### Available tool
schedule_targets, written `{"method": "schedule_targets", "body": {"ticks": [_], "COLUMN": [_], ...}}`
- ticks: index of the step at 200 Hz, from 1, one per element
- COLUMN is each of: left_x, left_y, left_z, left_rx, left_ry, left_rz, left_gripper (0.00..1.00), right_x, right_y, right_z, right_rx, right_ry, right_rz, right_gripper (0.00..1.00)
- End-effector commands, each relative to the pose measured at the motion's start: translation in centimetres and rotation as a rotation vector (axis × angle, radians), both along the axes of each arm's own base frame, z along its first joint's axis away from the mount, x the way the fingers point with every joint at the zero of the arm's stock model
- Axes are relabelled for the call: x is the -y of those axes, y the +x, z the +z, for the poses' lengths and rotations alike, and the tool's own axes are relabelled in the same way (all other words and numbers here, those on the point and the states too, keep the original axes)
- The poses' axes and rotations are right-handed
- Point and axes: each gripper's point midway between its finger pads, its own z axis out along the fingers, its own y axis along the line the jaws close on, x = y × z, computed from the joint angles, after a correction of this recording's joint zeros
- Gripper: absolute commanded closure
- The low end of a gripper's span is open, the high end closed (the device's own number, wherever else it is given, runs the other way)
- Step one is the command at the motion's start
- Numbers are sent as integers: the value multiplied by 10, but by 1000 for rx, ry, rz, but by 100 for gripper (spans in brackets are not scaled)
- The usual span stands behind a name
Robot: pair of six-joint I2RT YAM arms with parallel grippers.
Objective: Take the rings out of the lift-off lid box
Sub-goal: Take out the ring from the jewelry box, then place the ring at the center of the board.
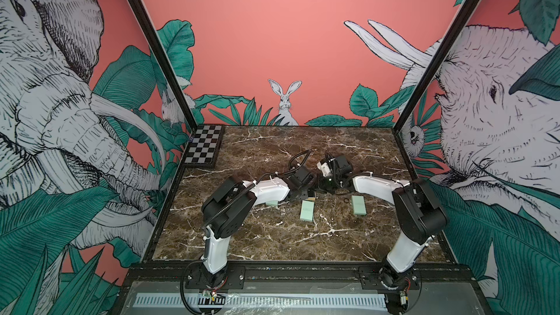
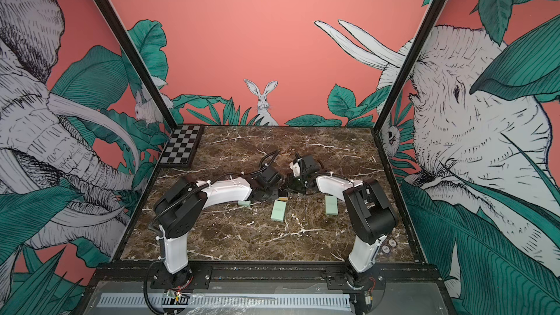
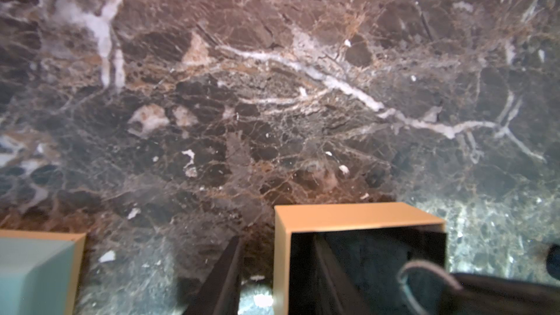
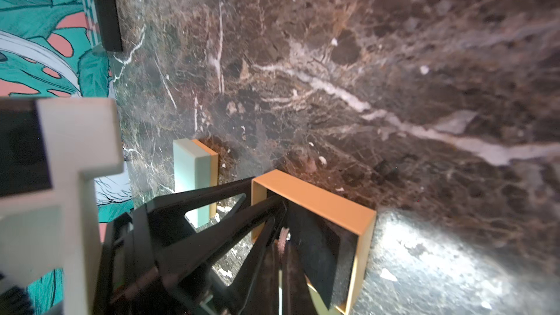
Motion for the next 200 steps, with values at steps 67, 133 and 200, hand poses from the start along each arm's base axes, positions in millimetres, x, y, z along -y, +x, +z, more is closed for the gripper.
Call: {"method": "schedule_targets", "body": {"ticks": [67, 133, 200], "left_x": [-9, -6, -26], "left_y": [-1, 10, 8], "left_z": [21, 65, 103], "left_rx": [20, 134, 243], "left_ry": [58, 23, 70], "left_rz": [-20, -52, -93], "left_gripper": [48, 30, 20], "right_x": [63, 72, 79], "right_y": [-5, -23, -25], "right_z": [-3, -36, -45], "right_rx": [20, -70, -91], "right_ry": [-228, -265, -306], "right_rz": [-124, -101, -100], "right_gripper": [99, 96, 86]}}
